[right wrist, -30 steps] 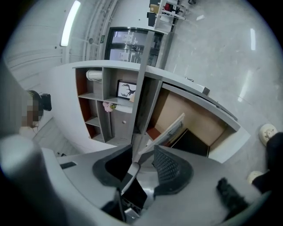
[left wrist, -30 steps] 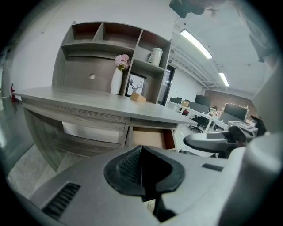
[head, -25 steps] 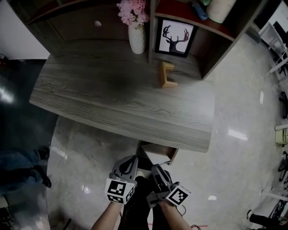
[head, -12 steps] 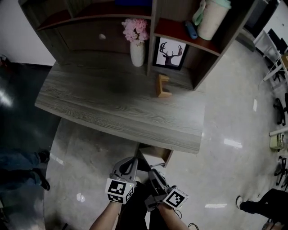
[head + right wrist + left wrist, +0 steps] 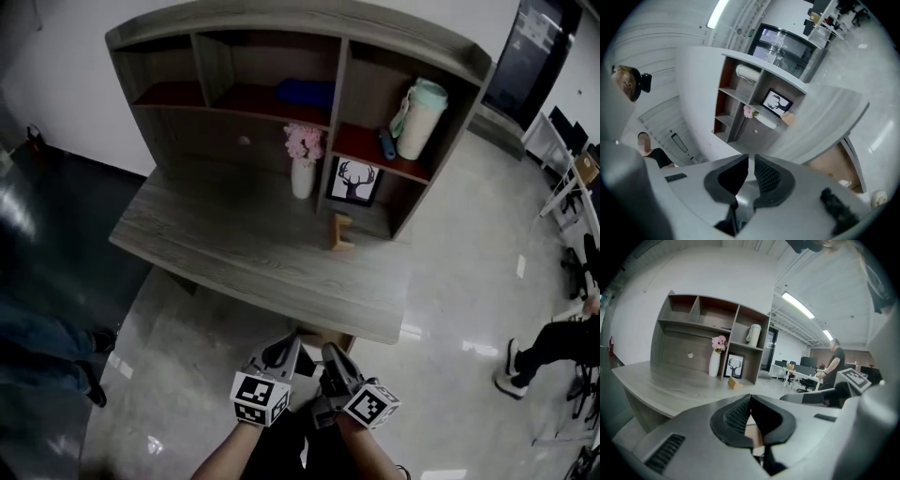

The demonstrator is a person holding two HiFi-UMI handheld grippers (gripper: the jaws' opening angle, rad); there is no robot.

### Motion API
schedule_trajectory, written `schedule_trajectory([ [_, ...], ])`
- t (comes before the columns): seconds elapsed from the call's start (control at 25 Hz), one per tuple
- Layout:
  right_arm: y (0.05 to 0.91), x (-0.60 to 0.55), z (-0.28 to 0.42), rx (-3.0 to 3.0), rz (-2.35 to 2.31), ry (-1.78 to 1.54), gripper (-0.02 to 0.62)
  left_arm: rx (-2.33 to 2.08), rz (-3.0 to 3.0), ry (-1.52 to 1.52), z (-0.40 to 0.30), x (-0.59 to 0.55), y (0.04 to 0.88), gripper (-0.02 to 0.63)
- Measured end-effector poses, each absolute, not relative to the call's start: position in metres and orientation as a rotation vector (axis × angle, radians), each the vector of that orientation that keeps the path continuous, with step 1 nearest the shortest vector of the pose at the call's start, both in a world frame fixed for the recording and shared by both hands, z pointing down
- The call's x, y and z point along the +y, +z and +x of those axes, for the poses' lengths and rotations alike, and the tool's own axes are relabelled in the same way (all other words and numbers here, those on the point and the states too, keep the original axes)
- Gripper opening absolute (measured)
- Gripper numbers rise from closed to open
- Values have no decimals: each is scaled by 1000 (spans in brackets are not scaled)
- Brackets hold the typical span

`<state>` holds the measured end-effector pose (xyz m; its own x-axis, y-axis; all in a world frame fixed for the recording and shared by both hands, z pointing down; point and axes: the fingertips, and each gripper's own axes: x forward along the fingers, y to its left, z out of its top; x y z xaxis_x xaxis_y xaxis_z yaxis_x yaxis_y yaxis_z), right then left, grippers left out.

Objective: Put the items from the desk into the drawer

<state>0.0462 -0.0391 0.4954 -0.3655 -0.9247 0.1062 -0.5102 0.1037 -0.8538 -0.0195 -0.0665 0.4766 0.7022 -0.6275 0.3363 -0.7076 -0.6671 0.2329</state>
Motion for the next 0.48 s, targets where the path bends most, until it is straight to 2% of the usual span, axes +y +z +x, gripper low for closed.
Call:
schedule_trajectory([
  [0.2,447,-46,47,2056,-1448,-1025,15,-1058,2585,261,-18,-64,434,11],
  [0.48,399,-48,57,2196,-1573,-778,12,-1063,2627,204,-10,-62,396,11],
])
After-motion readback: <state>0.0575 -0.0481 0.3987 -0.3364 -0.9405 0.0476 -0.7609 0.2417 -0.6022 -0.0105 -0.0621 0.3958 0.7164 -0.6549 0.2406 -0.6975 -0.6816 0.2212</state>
